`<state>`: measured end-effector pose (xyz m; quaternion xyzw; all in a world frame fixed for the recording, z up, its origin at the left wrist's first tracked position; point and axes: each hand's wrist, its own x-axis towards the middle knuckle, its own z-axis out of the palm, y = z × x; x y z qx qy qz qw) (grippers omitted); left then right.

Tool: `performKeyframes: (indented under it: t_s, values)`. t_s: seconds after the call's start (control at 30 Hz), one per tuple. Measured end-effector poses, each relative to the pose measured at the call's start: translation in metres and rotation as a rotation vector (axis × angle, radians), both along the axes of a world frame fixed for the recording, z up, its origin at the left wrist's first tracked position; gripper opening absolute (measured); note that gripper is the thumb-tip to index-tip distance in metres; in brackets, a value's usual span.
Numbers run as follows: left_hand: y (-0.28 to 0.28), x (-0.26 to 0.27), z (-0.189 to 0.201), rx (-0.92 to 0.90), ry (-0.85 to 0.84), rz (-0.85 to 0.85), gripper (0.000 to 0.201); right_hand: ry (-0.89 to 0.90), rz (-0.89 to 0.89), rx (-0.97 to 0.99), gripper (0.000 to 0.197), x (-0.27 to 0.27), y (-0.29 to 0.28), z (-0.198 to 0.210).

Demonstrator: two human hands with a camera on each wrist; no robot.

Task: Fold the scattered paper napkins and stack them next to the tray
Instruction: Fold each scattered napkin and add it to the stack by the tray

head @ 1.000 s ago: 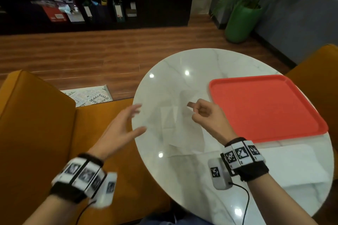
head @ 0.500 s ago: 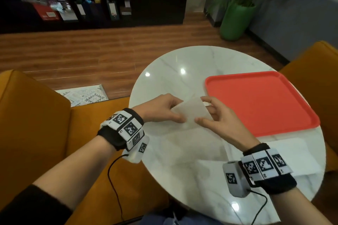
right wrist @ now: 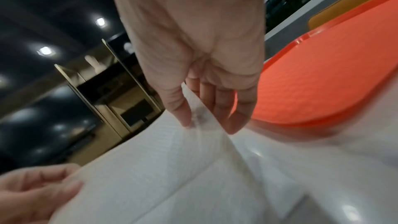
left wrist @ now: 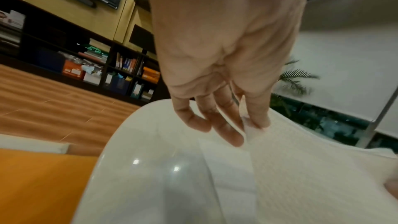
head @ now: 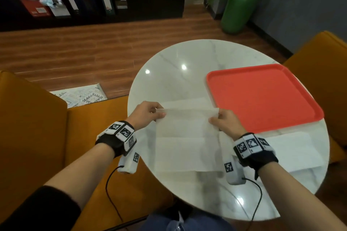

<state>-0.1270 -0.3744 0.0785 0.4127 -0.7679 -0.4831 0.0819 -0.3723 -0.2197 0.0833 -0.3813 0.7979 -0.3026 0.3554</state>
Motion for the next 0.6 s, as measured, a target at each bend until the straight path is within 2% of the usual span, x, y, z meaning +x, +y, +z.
performKeyframes:
  t_s: [0.03, 0.1, 0.2, 0.37, 0.6]
  values:
    - [0.001, -0.003, -0.007, -0.021, -0.01, 0.024, 0.006, 0.064, 0.018, 0.056, 0.009, -0.001, -0.002, -0.004]
    - [0.002, -0.008, -0.016, -0.063, -0.025, 0.085, 0.008, 0.143, -0.003, 0.105, 0.017, -0.001, -0.003, -0.008]
    - [0.006, -0.009, -0.018, -0.105, 0.009, 0.115, 0.011, 0.172, -0.056, 0.035, 0.011, -0.005, 0.001, -0.012]
    - [0.022, 0.011, -0.013, -0.051, 0.082, 0.056, 0.007, 0.227, -0.036, -0.013, 0.007, -0.004, 0.028, -0.017]
    - [0.054, 0.033, -0.027, -0.03, -0.049, -0.151, 0.008, 0.276, 0.03, 0.022, 0.015, 0.001, 0.06, -0.044]
